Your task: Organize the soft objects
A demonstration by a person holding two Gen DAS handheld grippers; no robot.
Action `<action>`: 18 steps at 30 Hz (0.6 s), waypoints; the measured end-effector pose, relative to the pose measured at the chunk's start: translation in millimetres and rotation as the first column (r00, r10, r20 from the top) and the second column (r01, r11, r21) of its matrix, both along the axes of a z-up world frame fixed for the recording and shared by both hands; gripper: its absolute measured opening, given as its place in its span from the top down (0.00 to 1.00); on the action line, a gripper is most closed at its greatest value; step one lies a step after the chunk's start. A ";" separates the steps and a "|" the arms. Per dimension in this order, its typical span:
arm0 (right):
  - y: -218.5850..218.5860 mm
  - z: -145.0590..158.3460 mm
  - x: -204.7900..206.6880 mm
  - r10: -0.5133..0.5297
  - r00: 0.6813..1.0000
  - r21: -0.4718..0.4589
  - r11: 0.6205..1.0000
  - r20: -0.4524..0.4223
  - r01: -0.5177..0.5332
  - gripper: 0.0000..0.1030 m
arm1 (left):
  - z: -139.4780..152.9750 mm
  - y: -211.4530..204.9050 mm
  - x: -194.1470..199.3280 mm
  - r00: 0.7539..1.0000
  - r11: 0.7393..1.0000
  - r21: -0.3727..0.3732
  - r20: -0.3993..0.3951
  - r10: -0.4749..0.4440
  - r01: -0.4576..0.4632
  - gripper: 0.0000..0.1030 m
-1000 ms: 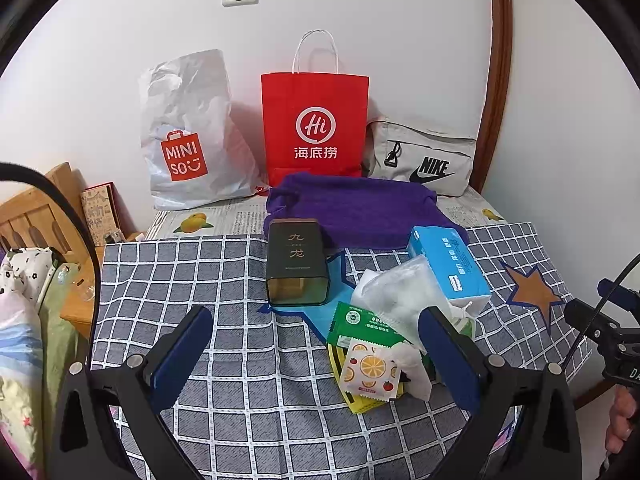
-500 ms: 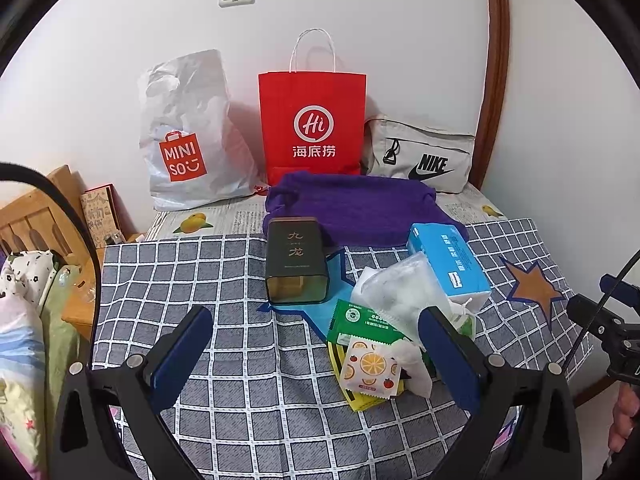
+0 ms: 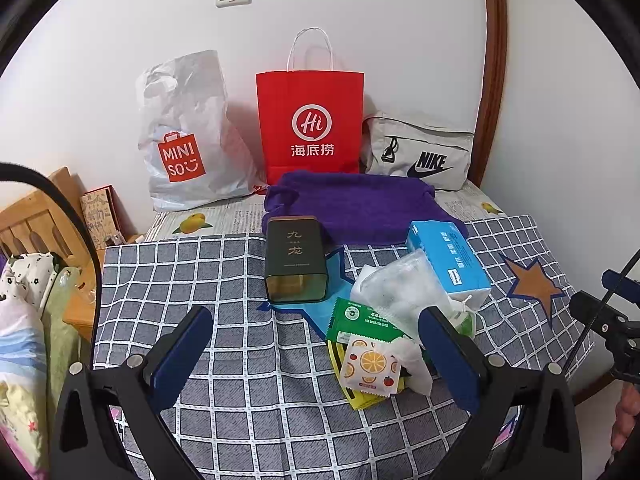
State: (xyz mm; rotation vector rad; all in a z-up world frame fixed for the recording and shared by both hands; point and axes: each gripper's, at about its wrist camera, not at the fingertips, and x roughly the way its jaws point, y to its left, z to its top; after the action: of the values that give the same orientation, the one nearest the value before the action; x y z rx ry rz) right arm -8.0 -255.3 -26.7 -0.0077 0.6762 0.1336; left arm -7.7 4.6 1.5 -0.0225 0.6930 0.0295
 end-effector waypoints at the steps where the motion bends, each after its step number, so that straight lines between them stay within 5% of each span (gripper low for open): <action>1: 0.0 0.2 -0.3 0.000 1.000 0.000 1.000 0.001 0.000 0.00 | -0.4 0.4 -0.5 1.000 1.000 0.001 -0.001 0.000 0.000 0.00; 18: 1.1 1.0 -1.3 0.003 1.000 0.004 1.000 0.003 -0.003 0.00 | -0.4 -3.7 -0.3 1.000 1.000 0.013 -0.005 -0.009 0.009 0.00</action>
State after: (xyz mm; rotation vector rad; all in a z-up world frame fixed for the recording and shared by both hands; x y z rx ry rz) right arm -9.3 -254.3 -25.7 -0.0049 0.6731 0.1382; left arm -8.0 0.9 1.2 -0.0066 0.6973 0.0252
